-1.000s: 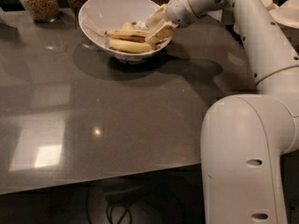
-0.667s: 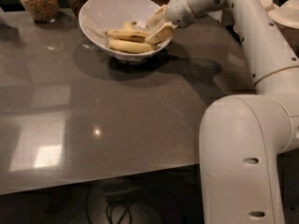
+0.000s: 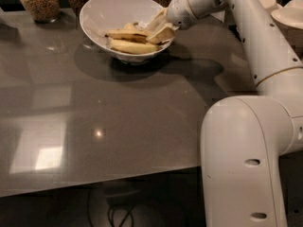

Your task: Pick banana from white bowl

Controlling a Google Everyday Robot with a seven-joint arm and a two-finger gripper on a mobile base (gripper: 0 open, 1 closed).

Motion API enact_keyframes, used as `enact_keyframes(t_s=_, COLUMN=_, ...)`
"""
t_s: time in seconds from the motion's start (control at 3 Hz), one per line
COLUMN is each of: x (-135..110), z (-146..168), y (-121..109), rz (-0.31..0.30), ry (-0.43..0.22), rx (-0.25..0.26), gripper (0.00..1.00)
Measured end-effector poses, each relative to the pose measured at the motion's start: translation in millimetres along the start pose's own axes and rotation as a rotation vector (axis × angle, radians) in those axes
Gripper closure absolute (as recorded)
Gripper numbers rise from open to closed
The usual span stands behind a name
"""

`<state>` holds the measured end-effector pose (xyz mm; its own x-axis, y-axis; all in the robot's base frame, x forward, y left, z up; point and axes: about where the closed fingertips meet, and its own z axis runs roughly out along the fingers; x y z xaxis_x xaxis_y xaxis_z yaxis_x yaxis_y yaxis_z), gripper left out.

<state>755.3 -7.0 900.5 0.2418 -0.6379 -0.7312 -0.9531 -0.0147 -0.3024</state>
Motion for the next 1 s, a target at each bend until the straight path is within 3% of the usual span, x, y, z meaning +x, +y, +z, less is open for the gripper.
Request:
enact_keyframes(t_s=0.33, x=2.0, z=4.4, y=2.5, rz=0.005, ry=0.004, rx=-0.016, gripper=0.98)
enact_keyframes(t_s=1.0, x=-0.6, z=2.5, y=2.9, rz=0.008, ry=0.002, rx=-0.020, gripper=1.00)
